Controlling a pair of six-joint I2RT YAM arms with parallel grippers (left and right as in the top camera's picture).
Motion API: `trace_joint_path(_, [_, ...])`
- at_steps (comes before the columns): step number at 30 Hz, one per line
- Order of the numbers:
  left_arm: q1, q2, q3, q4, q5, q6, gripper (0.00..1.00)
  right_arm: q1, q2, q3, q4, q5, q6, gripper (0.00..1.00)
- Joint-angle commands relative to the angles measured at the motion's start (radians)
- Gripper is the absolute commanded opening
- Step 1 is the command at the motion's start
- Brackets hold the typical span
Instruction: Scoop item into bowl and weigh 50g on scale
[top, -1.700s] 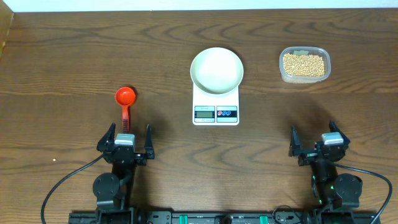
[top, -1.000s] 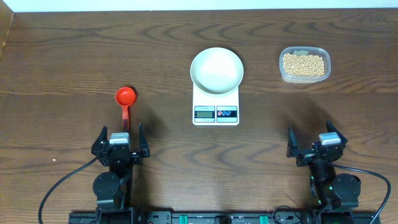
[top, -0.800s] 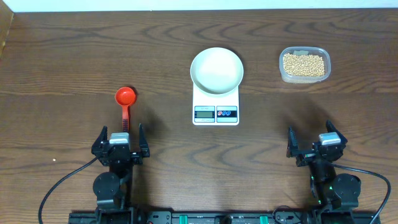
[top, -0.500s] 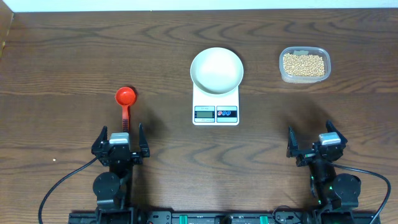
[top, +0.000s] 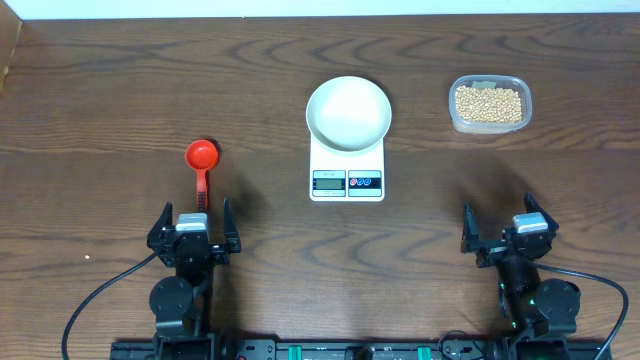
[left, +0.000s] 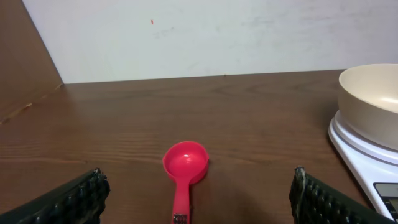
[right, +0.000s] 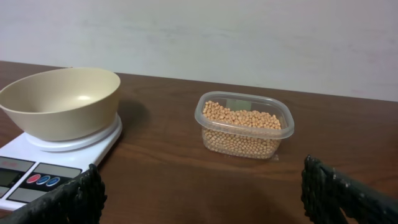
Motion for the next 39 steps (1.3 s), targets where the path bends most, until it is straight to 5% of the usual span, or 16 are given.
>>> trace_joint_path(1, [-0.001, 0.001, -0.017, -0.036, -0.032, -0.001, 0.95, 0.006, -0.006, -0.002, -0.004, 0.002, -0.005, 0.99])
trace_joint_path(30, [-0.001, 0.001, -0.017, -0.036, -0.053, 0.002, 0.95, 0.006, -0.006, -0.002, -0.004, 0.002, -0.005, 0.99])
trace_joint_path(39, [-0.001, 0.001, -0.003, -0.025, 0.109, -0.009, 0.95, 0.006, -0.006, -0.002, -0.004, 0.002, -0.005, 0.99])
